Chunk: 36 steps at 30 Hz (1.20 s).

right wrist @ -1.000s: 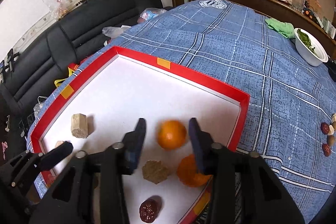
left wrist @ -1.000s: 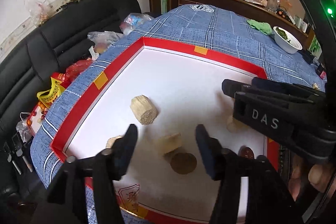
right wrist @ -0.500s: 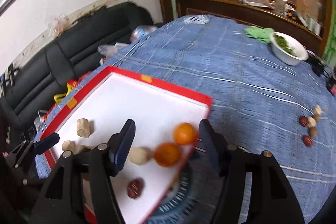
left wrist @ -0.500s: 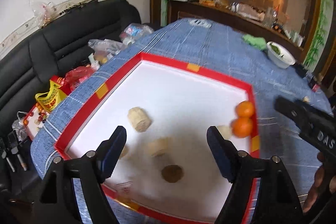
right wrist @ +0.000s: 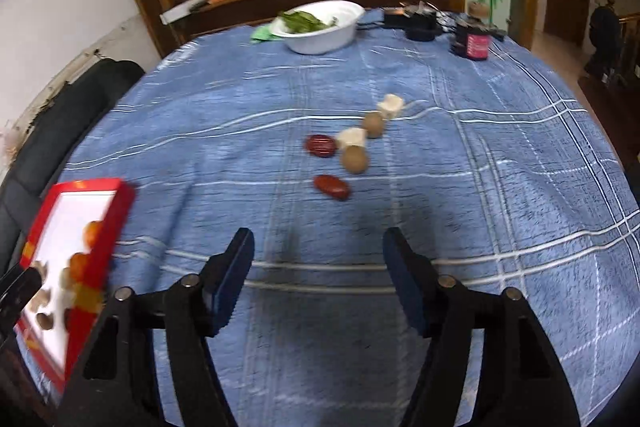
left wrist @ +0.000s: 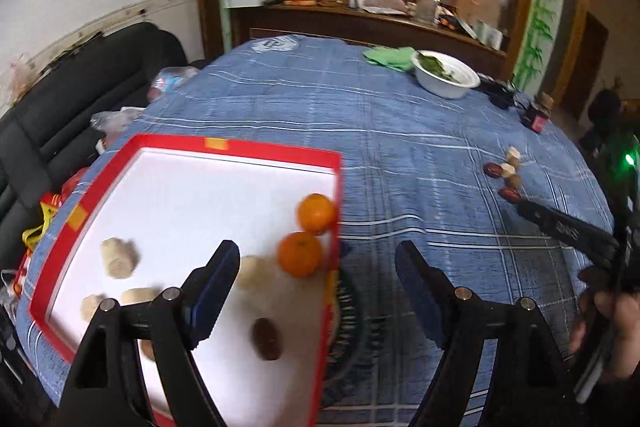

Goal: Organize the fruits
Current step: 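Move both tools back toward the remaining foods, then grasp a red date with the left tool while the right tool grasps another red date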

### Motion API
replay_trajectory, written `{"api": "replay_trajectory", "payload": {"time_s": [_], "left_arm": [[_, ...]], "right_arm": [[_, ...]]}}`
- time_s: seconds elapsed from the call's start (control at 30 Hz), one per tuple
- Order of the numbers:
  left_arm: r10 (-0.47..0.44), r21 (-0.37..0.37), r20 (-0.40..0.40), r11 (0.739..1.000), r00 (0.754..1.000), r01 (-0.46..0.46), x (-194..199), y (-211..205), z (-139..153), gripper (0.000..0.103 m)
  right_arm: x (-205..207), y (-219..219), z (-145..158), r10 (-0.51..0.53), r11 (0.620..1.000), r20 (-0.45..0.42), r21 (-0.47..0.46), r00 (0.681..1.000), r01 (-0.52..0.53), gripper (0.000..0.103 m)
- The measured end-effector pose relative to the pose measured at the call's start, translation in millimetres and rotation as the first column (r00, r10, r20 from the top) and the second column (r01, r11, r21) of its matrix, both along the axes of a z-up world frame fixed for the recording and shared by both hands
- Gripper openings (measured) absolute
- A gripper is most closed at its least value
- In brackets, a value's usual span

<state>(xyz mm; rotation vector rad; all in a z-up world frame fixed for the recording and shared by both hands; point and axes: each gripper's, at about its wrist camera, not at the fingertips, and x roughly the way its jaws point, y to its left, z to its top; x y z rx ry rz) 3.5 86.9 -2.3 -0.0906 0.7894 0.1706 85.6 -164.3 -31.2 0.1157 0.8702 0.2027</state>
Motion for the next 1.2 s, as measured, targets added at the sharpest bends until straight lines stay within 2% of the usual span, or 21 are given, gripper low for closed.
{"api": "replay_trajectory", "payload": {"time_s": [0.13, 0.3, 0.37, 0.43, 0.57, 0.73, 1.0, 1.2], "left_arm": [[-0.023, 0.008, 0.000, 1.000, 1.000, 0.023, 7.7, -8.1, -1.6, 0.080], [-0.033, 0.004, -0.003, 0.999, 0.999, 0.033, 21.2, -14.9, -3.3, 0.080], [-0.039, 0.002, -0.009, 0.999, 0.999, 0.039, 27.8, -19.2, -4.7, 0.080], [-0.054, 0.001, -0.015, 0.999, 0.998, 0.054, 33.9, -25.1, -5.7, 0.080], [-0.091, -0.001, -0.021, 0.996, 0.996, 0.091, 51.2, -43.0, -8.5, 0.080], [-0.177, -0.018, -0.033, 0.984, 0.984, 0.177, 85.2, -80.9, -16.8, 0.080], [-0.362, 0.001, -0.051, 0.932, 0.931, 0.363, 140.1, -140.6, -37.5, 0.080], [-0.372, 0.023, -0.067, 0.927, 0.926, 0.374, 162.0, -155.0, -46.6, 0.080]], "right_arm": [[25.0, 1.4, -9.2, 0.001, 1.000, -0.029, -0.005, 1.000, -0.001, 0.052], [48.2, 12.2, -16.1, 0.023, 0.999, -0.033, -0.045, 0.999, -0.025, 0.044], [54.5, 15.8, -19.7, 0.037, 0.998, -0.045, -0.057, 0.998, -0.040, 0.034], [57.7, 19.8, -19.8, 0.042, 0.995, -0.035, -0.092, 0.999, -0.045, 0.027], [55.2, 17.5, -19.7, 0.058, 0.993, -0.035, -0.100, 0.998, -0.061, 0.027], [41.7, -9.8, -15.3, 0.025, 0.998, -0.032, -0.056, 0.999, -0.027, 0.027], [28.1, -50.8, -11.2, -0.031, 0.998, -0.015, 0.050, 0.999, 0.032, 0.027], [28.6, -61.5, -9.9, -0.031, 0.991, 0.003, 0.128, 1.000, 0.031, 0.027]]}}
